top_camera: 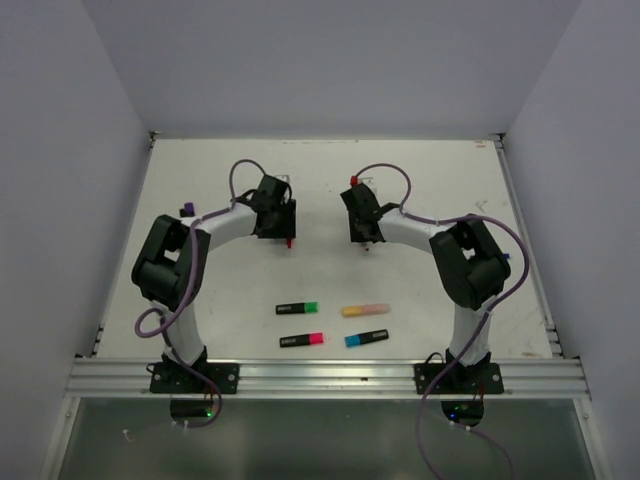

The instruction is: Open the pen caps

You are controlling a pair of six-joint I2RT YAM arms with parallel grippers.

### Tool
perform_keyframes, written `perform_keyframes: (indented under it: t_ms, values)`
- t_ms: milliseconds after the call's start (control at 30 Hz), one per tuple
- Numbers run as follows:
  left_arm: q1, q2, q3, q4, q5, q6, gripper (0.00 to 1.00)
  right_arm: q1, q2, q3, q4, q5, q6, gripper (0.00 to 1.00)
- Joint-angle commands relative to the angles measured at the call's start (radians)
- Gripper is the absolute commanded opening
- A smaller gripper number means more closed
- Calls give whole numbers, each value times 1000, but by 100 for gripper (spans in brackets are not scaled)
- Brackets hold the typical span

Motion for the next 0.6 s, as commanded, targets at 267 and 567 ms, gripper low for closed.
perform_keyframes:
  t_ms: [267, 567]
  values:
    - [-6, -254, -24, 25, -61, -10, 67, -55, -247, -40, -46, 73, -10, 54]
    - [-44, -423, -153, 144, 17, -56, 70, -360, -384, -100, -186, 108, 111, 72]
